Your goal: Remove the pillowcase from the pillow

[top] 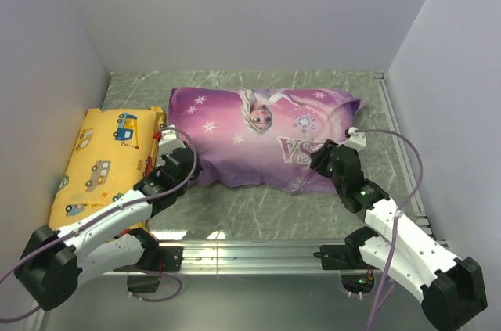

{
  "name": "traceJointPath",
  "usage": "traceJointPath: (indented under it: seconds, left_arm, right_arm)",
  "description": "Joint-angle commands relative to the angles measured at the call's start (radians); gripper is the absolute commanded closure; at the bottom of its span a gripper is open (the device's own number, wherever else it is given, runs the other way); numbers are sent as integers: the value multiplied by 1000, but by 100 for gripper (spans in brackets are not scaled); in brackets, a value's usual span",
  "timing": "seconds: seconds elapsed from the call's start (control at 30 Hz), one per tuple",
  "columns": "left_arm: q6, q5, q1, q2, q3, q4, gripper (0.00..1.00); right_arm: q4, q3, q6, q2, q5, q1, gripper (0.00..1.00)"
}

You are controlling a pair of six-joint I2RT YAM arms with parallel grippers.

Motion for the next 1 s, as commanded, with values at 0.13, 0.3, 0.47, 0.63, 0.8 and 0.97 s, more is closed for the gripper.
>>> traceJointPath:
  seconds: [0.13, 0.3, 0.47, 0.63, 0.8, 0.97]
  left_arm:
    - [99, 5, -7, 19, 118, -9, 99]
    - [164, 30, -121, -160, 351, -286, 100]
    - [265, 54, -168, -87, 768, -407, 100]
    - [324, 158, 5, 192, 984, -397, 100]
    - [261, 373, 200, 494, 994, -312, 94]
    - [268, 505, 242, 744, 1096, -321, 92]
  right_arm:
    - [27, 92, -28, 33, -6, 1, 100]
    - [-221, 276, -71, -117, -49, 25, 100]
    - [-355, 623, -135, -107, -49, 34, 100]
    - [-300, 709, -174, 227, -40, -5, 100]
    - [-137, 617, -112, 550, -256, -100, 100]
    - [-83, 641, -77, 932, -388, -168, 100]
